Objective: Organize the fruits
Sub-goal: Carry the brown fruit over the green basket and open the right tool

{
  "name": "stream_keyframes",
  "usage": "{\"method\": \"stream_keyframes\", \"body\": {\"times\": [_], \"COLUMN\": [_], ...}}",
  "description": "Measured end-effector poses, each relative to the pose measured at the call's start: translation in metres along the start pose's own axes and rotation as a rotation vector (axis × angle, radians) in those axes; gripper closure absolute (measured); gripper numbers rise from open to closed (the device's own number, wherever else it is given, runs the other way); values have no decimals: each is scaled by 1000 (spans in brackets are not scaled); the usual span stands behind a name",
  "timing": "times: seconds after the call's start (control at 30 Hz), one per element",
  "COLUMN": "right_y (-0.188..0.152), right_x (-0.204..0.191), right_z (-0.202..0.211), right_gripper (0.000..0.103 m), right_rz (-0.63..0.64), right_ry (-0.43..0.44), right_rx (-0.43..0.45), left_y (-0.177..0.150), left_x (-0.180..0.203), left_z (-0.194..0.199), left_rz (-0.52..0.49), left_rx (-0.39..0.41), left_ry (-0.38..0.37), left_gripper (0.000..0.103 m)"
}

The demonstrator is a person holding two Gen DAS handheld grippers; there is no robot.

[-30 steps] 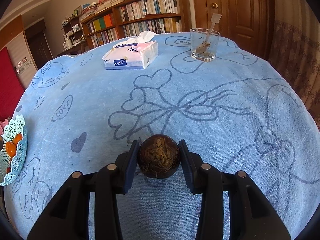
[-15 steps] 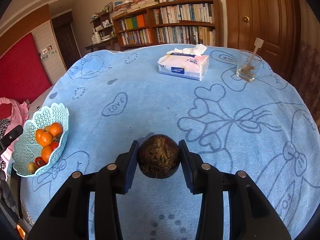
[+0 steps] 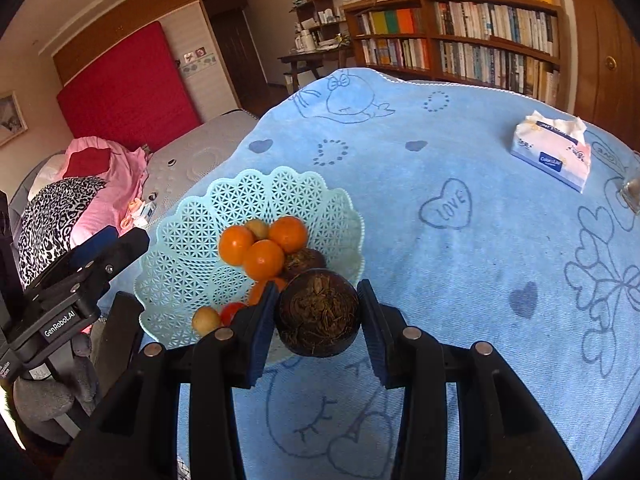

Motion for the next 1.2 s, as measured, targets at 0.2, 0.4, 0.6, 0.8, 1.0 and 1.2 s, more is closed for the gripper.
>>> {"method": "stream_keyframes", "body": {"times": [0.2,0.4,0.6,0.8,1.0,1.2], "right_y": [2,3,5,-2,-9,-11], "right_x": [-43,-67,-57,-39,-26,-22], "right_z": [-23,-39,-37,-29,-22,-16], "right_gripper": [62,61,61,61,58,54], "right_rz": [60,84,57,32,15,12], "right_ry": [50,81,70,28,5,-12], "right_rx": [-42,-68,-57,-32,-22,-4], "left_y": [-7,-12,-14,-15,-15,-15], "left_x": [-20,-31,-33,-25,-13,-5], "left_z": [2,1,1,1,4,4], "left_rz": [48,77,76,42,-13,-52], "left_rx": [-6,-12,-9,-10,1,3], "left_ry": [23,44,63,63,77,82], "left_gripper": [19,17,13,12,6,5]}}
Point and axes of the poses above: each gripper's, at about its wrist camera, not at the fingertips, and z roughly against the way its jaws point, x to its right, y to its top, the point moved 1 cm from there along -z, roughly the way its jaws point, and after that the axes turned 8 degrees about -z, right-handed, at the moved point
